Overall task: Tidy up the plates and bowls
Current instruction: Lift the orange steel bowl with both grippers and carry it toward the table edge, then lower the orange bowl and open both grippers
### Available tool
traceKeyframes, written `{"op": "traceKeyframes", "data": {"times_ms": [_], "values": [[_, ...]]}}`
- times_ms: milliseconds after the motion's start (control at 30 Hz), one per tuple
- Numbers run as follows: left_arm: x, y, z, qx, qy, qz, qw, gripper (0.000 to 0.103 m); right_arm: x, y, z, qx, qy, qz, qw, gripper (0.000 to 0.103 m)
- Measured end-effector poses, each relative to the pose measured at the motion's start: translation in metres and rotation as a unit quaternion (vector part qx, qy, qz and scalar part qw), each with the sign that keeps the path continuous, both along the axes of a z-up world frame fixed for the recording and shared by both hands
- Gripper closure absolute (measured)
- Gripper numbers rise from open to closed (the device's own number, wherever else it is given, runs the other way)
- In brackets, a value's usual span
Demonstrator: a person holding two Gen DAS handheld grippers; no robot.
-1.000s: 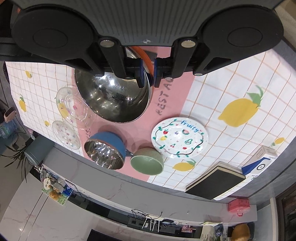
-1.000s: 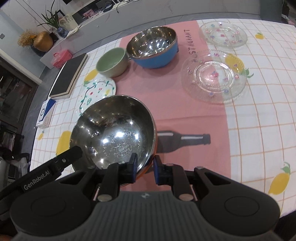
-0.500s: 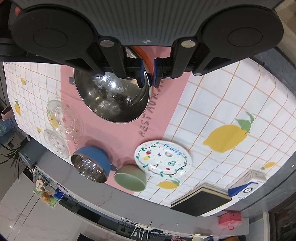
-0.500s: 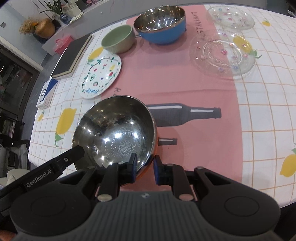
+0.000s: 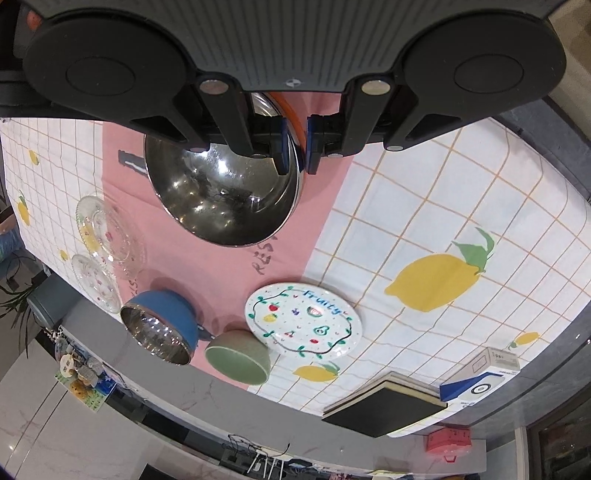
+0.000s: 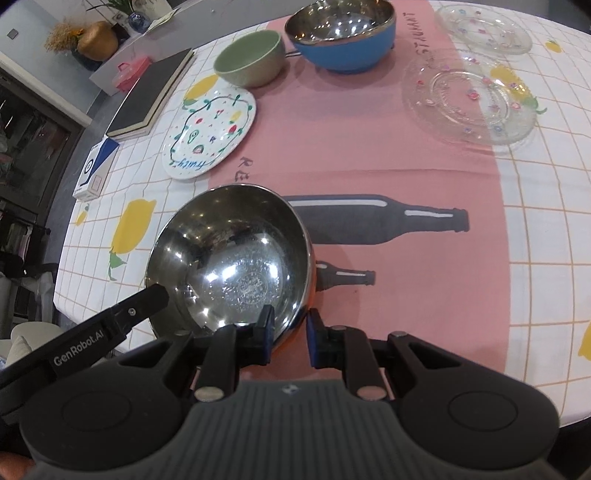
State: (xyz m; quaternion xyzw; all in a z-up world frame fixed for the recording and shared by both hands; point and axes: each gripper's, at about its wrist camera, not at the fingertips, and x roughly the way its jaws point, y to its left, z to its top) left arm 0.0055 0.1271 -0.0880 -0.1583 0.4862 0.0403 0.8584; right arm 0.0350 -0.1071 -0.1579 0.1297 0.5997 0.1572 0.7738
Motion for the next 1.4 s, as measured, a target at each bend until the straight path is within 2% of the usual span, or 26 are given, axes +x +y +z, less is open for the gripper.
{"op": "traceKeyframes", "data": {"times_ms": [267, 367, 400, 433, 500, 733, 900, 1000, 1200, 1400], "values": [[-0.002, 0.001, -0.001, 0.013, 0.007, 0.003, 0.9999, 0.095, 0.0, 0.004, -0.001, 0.005, 0.001, 0.003, 1.0, 0.087], [-0.002, 0.002, 0.0, 0.008, 0.008, 0.011, 0.9999, 0.093, -0.001, 0.004, 0.001, -0.001, 0.0, 0.002, 1.0, 0.078], [-0.003, 0.002, 0.002, 0.016, 0.003, 0.015, 0.9997, 0.088, -0.001, 0.004, 0.002, -0.005, -0.005, 0.003, 1.0, 0.067], [-0.003, 0.003, 0.004, 0.021, -0.002, 0.018, 0.9996, 0.081, -0.002, 0.003, 0.003, -0.005, -0.009, 0.004, 1.0, 0.063], [-0.004, 0.004, 0.01, 0.022, -0.009, 0.024, 0.9994, 0.076, -0.002, 0.001, 0.006, -0.003, -0.015, 0.004, 1.0, 0.062], [-0.005, -0.002, 0.032, 0.022, -0.036, 0.021, 0.9989, 0.07, -0.004, -0.01, 0.025, 0.003, -0.045, -0.002, 0.999, 0.054], [-0.002, -0.019, 0.052, 0.034, -0.069, -0.002, 0.9971, 0.056, -0.005, -0.022, 0.043, -0.004, -0.08, -0.012, 0.997, 0.049], [0.004, -0.033, 0.064, 0.063, -0.094, -0.015, 0.9935, 0.05, -0.004, -0.033, 0.053, -0.01, -0.101, -0.024, 0.995, 0.044], [0.018, -0.064, 0.08, 0.092, -0.132, -0.054, 0.9855, 0.049, 0.006, -0.062, 0.065, -0.024, -0.124, -0.067, 0.99, 0.039], [0.033, -0.086, 0.1, 0.088, -0.173, -0.074, 0.9783, 0.049, 0.018, -0.087, 0.07, -0.03, -0.136, -0.096, 0.986, 0.039]]}}
